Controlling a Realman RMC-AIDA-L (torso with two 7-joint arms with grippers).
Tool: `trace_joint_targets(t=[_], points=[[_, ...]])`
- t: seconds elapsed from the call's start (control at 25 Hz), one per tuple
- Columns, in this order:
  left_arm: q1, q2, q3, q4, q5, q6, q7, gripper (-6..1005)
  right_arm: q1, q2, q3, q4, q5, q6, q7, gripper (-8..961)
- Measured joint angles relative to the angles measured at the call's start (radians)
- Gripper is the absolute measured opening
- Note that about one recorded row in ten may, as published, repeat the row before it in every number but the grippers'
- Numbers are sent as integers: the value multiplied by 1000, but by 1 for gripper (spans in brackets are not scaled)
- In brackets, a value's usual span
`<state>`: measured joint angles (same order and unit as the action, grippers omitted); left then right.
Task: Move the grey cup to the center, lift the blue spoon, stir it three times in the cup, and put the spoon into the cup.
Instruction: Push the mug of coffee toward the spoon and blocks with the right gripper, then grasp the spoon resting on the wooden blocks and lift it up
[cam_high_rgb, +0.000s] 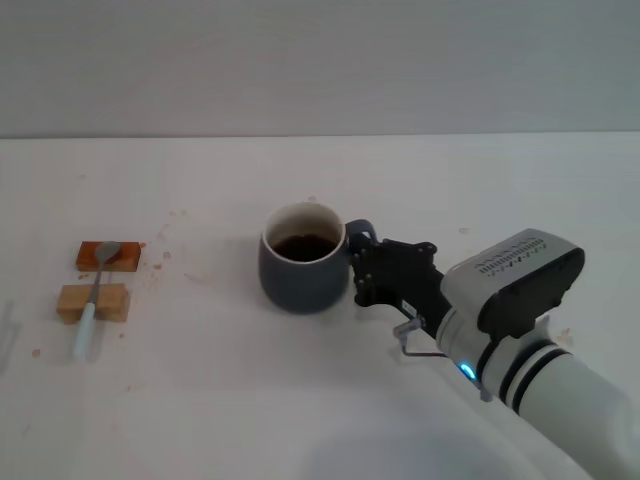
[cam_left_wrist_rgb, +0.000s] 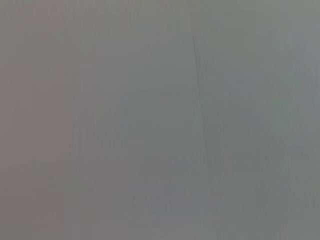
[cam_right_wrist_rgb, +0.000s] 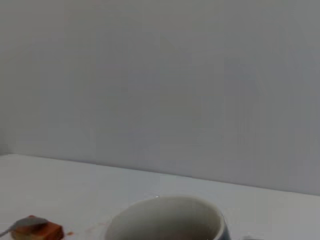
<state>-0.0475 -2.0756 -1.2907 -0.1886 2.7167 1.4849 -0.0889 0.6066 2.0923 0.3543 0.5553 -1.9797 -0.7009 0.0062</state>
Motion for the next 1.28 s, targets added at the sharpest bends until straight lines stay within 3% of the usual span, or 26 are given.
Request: trace_joint_targets(t=[0.6, 0.84, 1.0, 1.28], points=[[0, -1, 1, 5, 0, 0, 0, 834, -13, 0, 0, 6, -8, 14, 1, -2], [0, -1, 1, 6, 4, -5, 0, 833, -100, 0, -23, -18, -10, -170, -5, -2], [1, -1, 12, 6, 4, -9, -4, 833, -125, -1, -20, -42, -8, -214, -6, -2], [9, -2, 56, 5, 2, -18, -11, 833, -211, -2, 39, -128, 5, -395, -2, -2]])
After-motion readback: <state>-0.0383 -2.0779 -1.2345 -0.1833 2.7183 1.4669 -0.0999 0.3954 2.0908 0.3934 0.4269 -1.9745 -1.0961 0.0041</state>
